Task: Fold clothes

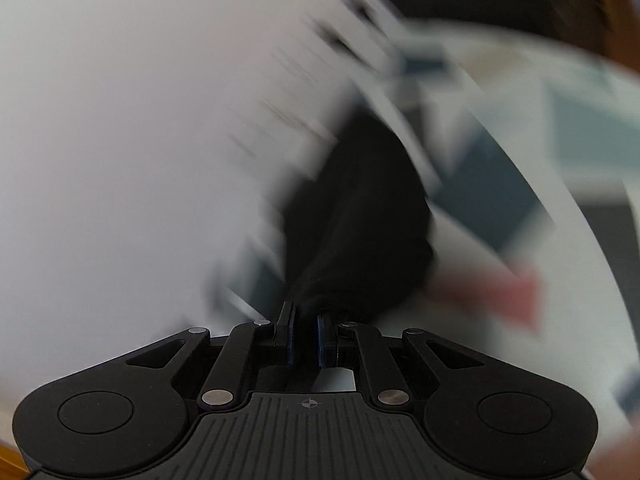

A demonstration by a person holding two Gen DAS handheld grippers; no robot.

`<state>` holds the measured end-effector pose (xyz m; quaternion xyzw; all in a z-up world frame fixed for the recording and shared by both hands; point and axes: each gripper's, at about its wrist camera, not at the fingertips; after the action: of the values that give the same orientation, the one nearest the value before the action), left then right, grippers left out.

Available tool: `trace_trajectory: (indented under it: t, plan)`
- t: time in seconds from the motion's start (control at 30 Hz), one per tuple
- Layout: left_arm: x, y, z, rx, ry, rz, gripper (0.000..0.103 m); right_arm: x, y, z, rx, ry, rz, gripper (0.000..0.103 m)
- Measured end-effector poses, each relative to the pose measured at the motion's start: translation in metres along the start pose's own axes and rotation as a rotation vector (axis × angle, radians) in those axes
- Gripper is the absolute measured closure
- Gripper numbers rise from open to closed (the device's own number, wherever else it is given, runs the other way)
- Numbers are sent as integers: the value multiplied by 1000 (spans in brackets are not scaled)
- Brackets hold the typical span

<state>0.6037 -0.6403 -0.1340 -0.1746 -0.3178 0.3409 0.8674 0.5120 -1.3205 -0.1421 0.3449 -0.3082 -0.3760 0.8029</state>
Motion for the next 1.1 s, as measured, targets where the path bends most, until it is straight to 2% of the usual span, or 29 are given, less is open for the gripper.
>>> trace_trajectory:
  t: [0.1,0.17,0.27,0.33,0.4,0.5,0.6,0.67,0.73,0.83,0.97,1.03,1.1]
  plan:
    - [-6,21,3,36,-7,-1,95,-39,-39,-9,-98,33,-42,94]
    - [-2,26,7,32,-6,-4,95,-55,-58,0,-85,12,-116,94]
    - [8,25,11,21,-25,-13,95,-71,-66,11,-37,-8,-170,94]
    - [11,24,13,27,-29,-9,95,-82,-62,20,0,-26,-151,94]
    - [11,26,9,47,-17,2,94,-90,-63,22,-7,-26,-134,94]
    - [9,25,1,103,51,-12,90,-105,-70,17,-65,-9,-141,94]
    - [8,24,3,121,90,-46,79,-115,-77,17,-69,-27,-187,94]
    - [9,23,9,150,106,-76,59,-122,-78,21,-61,-40,-203,94]
    - [10,22,15,187,116,-102,45,-128,-81,24,-67,-43,-208,94]
    - [13,22,29,232,95,-109,43,-128,-84,22,-76,-48,-223,93]
    - [18,16,53,228,4,-114,43,-106,-72,13,-85,-61,-247,93]
    - [16,3,60,198,-43,-170,42,-104,-73,8,-83,-67,-255,93]
    - [12,-15,65,154,-80,-253,35,-105,-71,9,-75,-74,-260,93]
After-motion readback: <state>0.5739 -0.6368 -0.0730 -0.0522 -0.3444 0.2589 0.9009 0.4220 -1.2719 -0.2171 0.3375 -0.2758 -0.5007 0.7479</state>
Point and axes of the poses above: each gripper's, at about its wrist camera, not at the fingertips, and z roughly against the way its jaws point, y to its left, x to its top, and after that the axes turned 7 degrees about x, right-handed
